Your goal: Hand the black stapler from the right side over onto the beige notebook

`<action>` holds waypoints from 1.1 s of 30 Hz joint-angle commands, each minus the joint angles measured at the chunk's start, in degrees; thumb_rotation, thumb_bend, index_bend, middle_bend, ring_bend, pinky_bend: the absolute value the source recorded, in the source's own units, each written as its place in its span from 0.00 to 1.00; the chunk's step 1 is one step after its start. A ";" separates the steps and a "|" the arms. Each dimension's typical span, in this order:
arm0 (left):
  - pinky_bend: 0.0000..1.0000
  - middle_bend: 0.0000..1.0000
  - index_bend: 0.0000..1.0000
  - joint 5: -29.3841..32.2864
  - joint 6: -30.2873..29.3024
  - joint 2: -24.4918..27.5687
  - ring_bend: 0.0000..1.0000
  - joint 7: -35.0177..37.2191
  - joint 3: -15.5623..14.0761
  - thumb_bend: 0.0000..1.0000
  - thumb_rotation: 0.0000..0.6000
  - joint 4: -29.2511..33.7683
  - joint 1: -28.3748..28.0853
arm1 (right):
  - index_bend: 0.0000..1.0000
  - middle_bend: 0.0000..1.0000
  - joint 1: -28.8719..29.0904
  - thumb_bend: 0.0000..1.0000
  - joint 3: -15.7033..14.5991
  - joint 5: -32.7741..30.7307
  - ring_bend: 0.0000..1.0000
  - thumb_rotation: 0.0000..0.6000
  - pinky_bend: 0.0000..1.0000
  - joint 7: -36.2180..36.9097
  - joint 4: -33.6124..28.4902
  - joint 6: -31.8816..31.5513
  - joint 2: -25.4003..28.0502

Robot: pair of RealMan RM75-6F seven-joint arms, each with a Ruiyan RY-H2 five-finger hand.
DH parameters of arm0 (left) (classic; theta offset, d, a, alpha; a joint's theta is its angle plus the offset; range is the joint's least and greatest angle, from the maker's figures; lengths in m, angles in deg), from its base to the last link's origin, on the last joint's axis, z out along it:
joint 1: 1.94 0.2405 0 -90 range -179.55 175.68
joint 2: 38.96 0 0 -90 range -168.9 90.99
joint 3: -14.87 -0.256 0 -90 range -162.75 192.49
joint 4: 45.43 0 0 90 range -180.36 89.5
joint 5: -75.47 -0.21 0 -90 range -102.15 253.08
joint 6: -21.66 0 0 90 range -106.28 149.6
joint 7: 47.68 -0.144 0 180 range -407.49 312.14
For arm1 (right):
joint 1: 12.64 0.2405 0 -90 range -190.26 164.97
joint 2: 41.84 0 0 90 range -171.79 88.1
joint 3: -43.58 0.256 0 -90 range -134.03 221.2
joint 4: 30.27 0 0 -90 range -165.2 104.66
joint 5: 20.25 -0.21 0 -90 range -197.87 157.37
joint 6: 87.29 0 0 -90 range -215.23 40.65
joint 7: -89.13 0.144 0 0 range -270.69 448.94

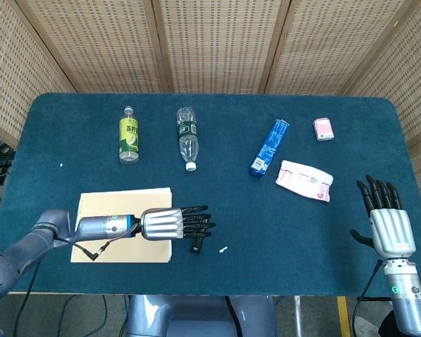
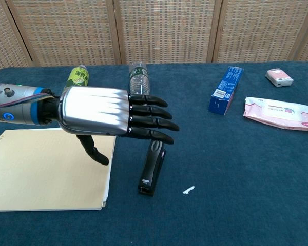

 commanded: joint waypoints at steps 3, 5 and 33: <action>0.00 0.00 0.01 -0.09 0.57 -3.96 0.05 0.74 -2.93 0.23 1.00 -4.12 -3.05 | 0.00 0.00 -0.66 0.00 0.78 -0.18 0.00 1.00 0.00 1.03 0.10 0.32 0.43; 0.01 0.01 0.03 -0.16 1.04 -5.27 0.06 0.18 -3.91 0.24 1.00 -5.76 -3.80 | 0.00 0.00 -0.85 0.00 0.94 -0.12 0.00 1.00 0.00 1.64 0.27 0.68 0.61; 0.20 0.19 0.29 4.30 2.15 -13.89 0.22 -1.14 -11.87 0.32 1.00 -15.95 -7.78 | 0.00 0.00 -2.15 0.00 3.14 1.51 0.00 1.00 0.00 6.08 1.10 3.13 1.76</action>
